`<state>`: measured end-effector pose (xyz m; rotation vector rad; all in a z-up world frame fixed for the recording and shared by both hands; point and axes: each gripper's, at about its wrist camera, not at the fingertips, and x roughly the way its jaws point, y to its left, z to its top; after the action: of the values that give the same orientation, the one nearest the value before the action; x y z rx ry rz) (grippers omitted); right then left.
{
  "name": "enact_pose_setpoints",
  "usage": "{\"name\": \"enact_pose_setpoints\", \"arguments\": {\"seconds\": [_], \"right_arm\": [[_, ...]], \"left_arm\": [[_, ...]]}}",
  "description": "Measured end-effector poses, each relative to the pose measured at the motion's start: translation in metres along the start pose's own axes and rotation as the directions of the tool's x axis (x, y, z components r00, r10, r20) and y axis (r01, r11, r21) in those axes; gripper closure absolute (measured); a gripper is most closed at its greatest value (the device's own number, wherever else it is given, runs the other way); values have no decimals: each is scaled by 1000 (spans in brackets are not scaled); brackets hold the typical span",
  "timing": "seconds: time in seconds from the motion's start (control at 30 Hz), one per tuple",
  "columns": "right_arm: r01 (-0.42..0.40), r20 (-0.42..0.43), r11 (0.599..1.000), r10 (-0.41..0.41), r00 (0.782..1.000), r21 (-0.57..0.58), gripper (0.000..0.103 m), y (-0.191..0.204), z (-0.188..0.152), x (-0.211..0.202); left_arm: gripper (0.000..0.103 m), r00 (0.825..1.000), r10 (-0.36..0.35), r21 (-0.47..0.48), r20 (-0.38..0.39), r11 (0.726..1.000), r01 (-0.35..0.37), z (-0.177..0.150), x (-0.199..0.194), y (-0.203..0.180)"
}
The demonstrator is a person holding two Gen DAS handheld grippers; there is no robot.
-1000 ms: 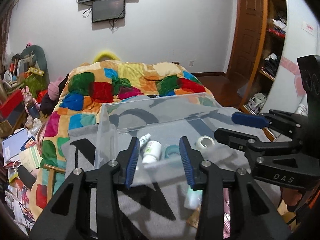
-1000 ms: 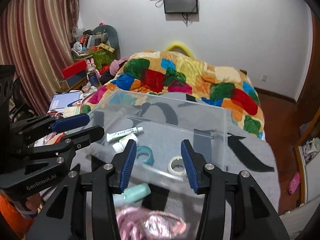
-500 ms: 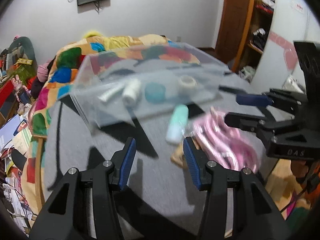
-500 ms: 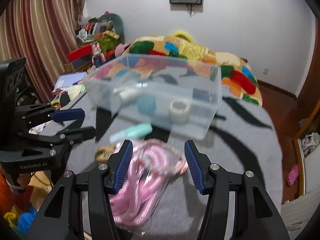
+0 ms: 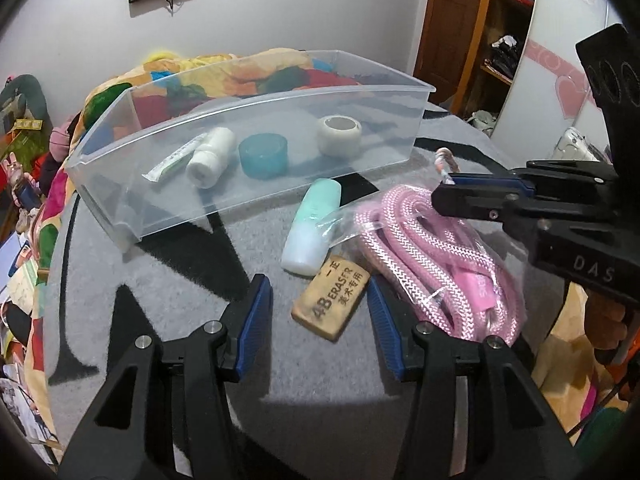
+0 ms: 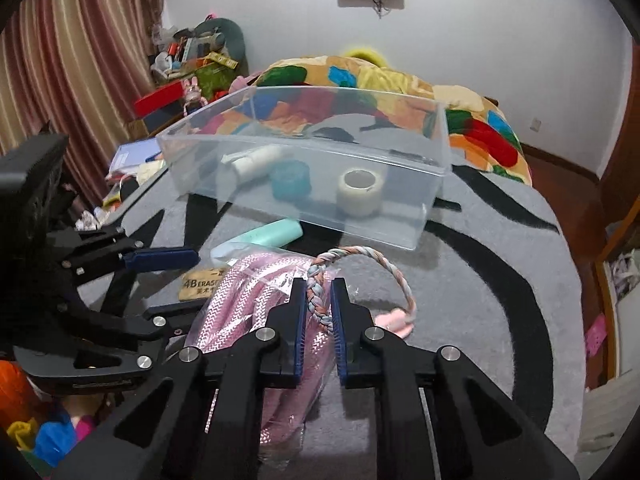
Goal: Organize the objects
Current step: 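Grasp the wooden eraser with the left gripper while the right grasps the braided cord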
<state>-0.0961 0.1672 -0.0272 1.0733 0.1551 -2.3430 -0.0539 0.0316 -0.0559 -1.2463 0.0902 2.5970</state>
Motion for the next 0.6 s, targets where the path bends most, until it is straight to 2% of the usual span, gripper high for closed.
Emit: {"name": "enact_pose_setpoints", "arguments": {"seconds": [0.07, 0.23, 0.43, 0.6], "right_arm": [[10, 9, 1000, -10, 1000, 18, 94, -3, 0, -2], [53, 39, 998, -54, 998, 22, 95, -7, 5, -11], [61, 69, 998, -63, 996, 35, 95, -14, 14, -22], [66, 104, 997, -68, 992, 29, 95, -14, 25, -29]], "left_arm": [[69, 1000, -10, -2, 11, 1000, 10, -1, -1, -2], [80, 1000, 7, -6, 26, 1000, -6, -4, -4, -2], [80, 998, 18, -46, 61, 999, -15, -1, -20, 6], [80, 991, 38, -69, 127, 997, -29, 11, -43, 13]]}}
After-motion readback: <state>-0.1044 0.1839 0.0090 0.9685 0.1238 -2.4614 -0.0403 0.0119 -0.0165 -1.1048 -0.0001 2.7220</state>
